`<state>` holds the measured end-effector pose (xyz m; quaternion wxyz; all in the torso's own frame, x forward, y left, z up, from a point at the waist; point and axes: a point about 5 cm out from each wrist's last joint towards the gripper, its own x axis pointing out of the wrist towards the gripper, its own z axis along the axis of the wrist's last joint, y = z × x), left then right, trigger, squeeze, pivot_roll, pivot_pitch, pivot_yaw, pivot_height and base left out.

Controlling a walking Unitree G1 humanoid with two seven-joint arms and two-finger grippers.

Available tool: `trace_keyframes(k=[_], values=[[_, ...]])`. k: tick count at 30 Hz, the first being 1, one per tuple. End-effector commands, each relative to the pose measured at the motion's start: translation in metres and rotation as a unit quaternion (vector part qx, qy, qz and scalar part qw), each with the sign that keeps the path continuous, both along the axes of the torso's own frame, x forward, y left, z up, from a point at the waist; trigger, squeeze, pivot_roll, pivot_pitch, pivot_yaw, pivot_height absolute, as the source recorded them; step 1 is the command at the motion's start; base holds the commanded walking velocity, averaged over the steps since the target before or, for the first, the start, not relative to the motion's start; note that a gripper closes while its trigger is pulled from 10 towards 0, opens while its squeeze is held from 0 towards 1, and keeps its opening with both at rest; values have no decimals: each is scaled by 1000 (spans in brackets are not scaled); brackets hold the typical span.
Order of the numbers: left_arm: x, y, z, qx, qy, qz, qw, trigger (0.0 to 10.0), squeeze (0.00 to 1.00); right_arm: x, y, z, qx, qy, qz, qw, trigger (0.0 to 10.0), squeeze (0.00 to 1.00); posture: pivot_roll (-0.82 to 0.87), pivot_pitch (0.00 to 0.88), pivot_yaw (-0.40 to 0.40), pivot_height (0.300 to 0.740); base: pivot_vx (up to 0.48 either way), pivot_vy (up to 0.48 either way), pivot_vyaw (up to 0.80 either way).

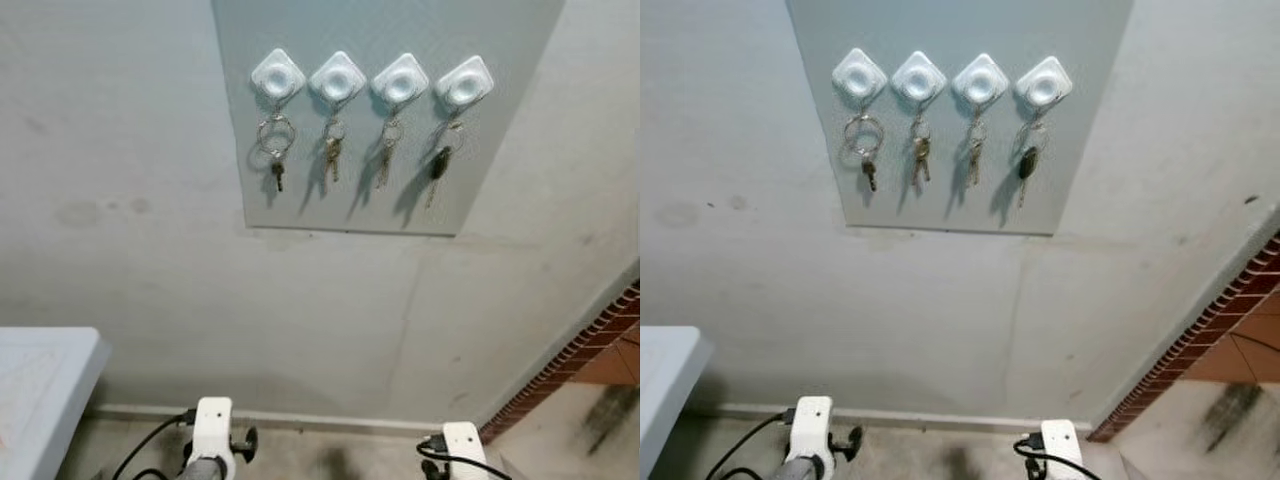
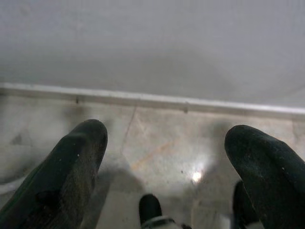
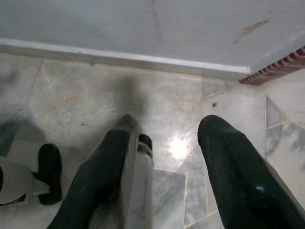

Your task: Hang keys on a hook

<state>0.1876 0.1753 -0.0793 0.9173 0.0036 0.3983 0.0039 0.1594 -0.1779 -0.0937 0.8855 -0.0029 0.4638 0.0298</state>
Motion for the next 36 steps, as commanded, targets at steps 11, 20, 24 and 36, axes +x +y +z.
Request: trace_keyframes(k=[11, 20, 24, 36], values=[[1, -7, 0, -9, 1, -7, 1000, 10000, 0, 0, -8, 1, -5, -3, -12, 1000, 10000, 0, -65, 0, 2, 740, 0, -480, 0], [0, -6, -1, -8, 1, -5, 1000, 10000, 0, 0, -8, 1, -4, -3, -14, 1000, 10000, 0, -66, 0, 2, 740, 0, -480, 0], [0, -6, 0, -8, 1, -6, 1000, 10000, 0, -1, -8, 1, -3, -2, -15, 1000, 10000, 0, -66, 0, 2, 740, 0, -480, 0], [0, -5, -1, -7, 2, -5, 1000, 10000, 0, -3, -8, 0, -2, -1, -18, 1000, 10000, 0, -66, 0, 2, 740, 0, -480, 0]])
